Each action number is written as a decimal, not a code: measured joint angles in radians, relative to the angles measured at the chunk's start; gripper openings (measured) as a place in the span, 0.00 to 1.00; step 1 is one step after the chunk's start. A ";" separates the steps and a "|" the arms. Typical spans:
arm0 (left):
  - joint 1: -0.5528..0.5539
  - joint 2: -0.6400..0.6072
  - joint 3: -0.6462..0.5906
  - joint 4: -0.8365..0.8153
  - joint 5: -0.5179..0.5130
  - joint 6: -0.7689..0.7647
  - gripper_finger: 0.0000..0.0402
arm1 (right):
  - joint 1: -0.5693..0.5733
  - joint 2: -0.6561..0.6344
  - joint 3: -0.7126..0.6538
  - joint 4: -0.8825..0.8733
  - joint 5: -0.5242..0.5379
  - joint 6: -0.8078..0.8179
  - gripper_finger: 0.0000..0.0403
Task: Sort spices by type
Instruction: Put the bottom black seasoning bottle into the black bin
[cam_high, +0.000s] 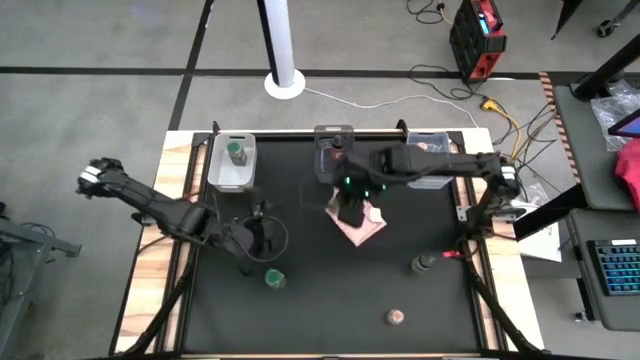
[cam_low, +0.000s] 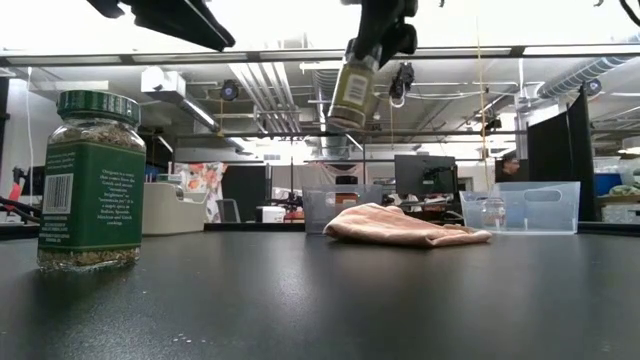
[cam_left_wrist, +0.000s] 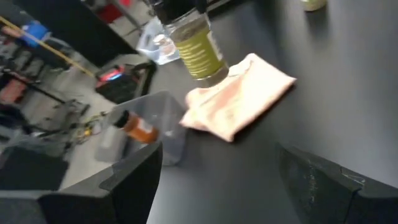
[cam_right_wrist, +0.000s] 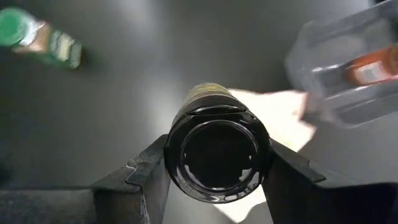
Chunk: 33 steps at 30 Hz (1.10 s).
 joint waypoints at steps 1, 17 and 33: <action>0.000 -0.011 0.000 -0.008 -0.013 0.002 0.73 | -0.019 0.002 0.009 -0.001 0.000 -0.015 0.49; 0.000 -0.153 -0.011 -0.059 -0.080 0.022 0.73 | -0.200 0.099 0.182 -0.017 -0.003 -0.176 0.49; 0.000 -0.196 -0.011 -0.103 -0.081 0.023 0.73 | -0.323 0.317 0.378 -0.103 0.001 -0.275 0.49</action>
